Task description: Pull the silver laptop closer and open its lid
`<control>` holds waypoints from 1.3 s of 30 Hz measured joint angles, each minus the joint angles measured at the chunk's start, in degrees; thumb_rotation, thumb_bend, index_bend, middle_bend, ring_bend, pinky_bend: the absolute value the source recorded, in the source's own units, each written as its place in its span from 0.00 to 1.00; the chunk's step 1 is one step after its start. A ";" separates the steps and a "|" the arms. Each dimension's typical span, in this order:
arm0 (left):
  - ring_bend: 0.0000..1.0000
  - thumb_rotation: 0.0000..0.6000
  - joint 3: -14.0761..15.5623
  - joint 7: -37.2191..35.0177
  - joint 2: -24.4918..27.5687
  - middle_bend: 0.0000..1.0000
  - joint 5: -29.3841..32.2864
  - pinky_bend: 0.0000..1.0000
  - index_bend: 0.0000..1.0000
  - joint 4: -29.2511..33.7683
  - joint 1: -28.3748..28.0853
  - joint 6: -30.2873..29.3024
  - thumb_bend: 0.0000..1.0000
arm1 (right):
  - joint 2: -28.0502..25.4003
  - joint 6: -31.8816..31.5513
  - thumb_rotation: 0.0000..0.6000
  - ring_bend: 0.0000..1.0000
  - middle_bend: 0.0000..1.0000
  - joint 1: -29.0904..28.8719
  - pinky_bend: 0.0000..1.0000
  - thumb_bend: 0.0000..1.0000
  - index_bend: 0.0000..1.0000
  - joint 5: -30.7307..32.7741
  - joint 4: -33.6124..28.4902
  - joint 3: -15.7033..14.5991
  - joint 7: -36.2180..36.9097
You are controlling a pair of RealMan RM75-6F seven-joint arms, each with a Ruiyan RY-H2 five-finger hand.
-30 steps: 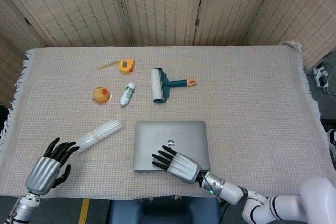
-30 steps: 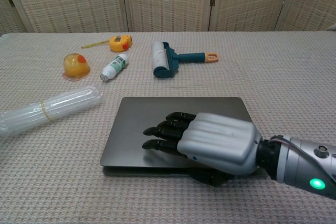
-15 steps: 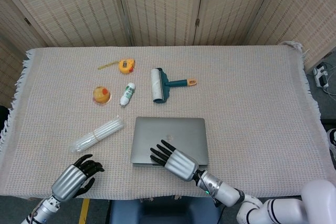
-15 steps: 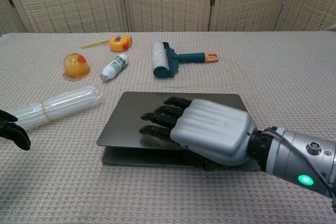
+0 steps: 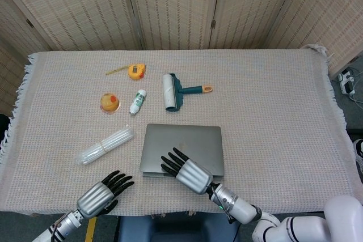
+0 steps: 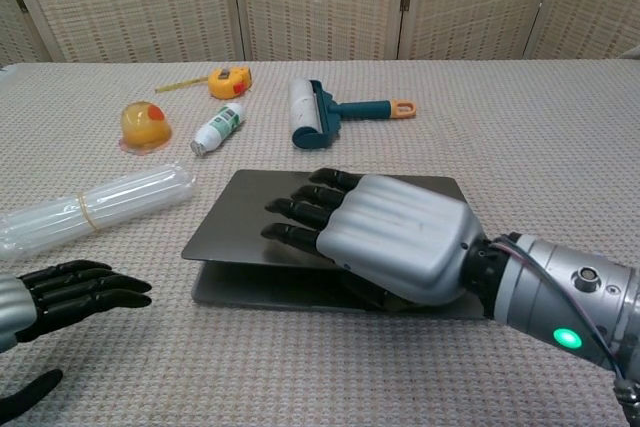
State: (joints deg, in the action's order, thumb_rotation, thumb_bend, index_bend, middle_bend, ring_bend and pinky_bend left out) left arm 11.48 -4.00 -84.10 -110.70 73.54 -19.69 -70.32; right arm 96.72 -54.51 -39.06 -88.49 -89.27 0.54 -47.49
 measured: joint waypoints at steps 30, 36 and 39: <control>0.00 1.00 -4.96 8.56 -5.21 0.00 12.41 0.00 0.00 6.95 -9.37 14.40 0.65 | 0.54 -0.68 1.00 0.00 0.00 -0.36 0.00 0.64 0.00 1.63 0.66 0.36 -2.51; 0.00 1.00 -4.96 9.67 -5.16 0.00 13.84 0.00 0.00 7.53 -9.98 15.32 0.65 | 0.82 -0.54 1.00 0.00 0.00 -0.51 0.00 0.64 0.00 1.93 1.23 0.31 -2.47; 0.00 1.00 -4.88 10.21 -5.07 0.00 14.45 0.00 0.01 7.88 -10.26 15.76 0.65 | 0.89 -0.45 1.00 0.00 0.00 -0.60 0.00 0.64 0.00 2.11 1.46 0.33 -2.44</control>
State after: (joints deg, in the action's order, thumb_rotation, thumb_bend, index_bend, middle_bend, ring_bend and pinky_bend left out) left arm 6.60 6.21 -89.18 -96.25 81.41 -29.95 -54.56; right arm 97.61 -54.96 -39.66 -86.37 -87.81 0.87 -49.93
